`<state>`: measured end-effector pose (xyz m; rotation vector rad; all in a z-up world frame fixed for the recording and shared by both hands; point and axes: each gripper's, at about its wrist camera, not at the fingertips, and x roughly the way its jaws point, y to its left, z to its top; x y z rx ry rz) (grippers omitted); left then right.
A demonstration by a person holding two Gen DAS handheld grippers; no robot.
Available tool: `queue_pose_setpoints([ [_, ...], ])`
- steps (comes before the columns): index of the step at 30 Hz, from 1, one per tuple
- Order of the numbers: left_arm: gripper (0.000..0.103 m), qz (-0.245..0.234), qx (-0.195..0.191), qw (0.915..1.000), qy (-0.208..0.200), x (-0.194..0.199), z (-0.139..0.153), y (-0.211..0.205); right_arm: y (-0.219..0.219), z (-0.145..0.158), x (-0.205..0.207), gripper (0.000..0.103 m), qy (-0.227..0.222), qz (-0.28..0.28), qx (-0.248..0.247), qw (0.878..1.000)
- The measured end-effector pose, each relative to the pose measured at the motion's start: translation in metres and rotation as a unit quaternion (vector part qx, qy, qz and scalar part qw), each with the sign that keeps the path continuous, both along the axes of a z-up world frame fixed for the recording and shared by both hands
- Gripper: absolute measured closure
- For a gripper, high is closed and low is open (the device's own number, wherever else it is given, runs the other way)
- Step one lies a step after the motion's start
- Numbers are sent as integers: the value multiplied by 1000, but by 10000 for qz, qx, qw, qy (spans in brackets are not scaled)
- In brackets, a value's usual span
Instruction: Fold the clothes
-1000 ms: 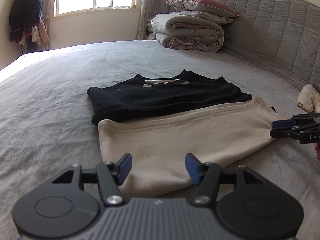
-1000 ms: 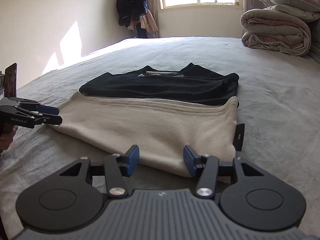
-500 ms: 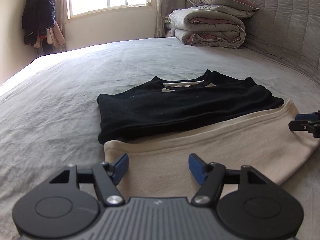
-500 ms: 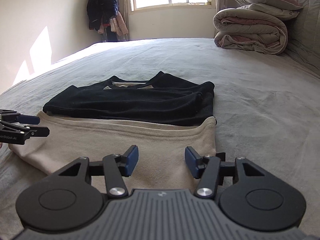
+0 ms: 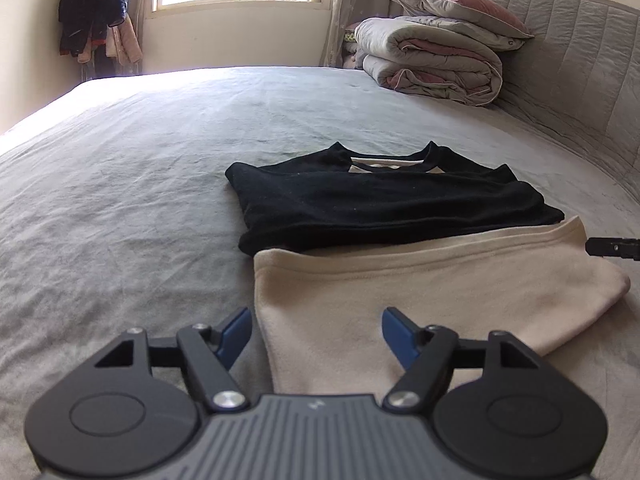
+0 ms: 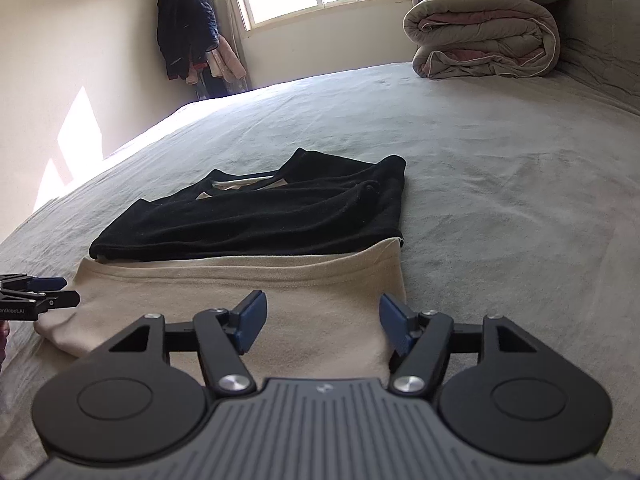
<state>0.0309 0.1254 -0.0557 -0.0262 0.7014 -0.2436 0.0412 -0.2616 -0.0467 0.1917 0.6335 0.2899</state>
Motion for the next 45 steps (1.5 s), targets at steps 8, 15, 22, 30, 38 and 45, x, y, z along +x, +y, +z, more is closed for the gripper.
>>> queue_pose_setpoints([
  [8,14,166,-502,9976,443,-2,6,8,-22,5,5,32,535,-94,827,9951],
  [15,13,444,-1008,9883,1057,4,0,29,-45,3,2,31,1073,-271,1705,9791],
  [22,13,473,-1984,9659,1596,3,-1,63,-87,-12,2,31,2147,-508,3071,9258],
  [30,14,445,-2645,9384,2179,5,-8,92,-96,-9,-2,31,2699,-191,3141,9100],
  [38,15,257,-3008,9226,2403,12,-21,90,-85,-10,-6,29,2766,83,3054,9111],
  [45,14,94,-3107,9194,2408,21,-28,75,-69,-13,-2,23,2698,228,3076,9122],
])
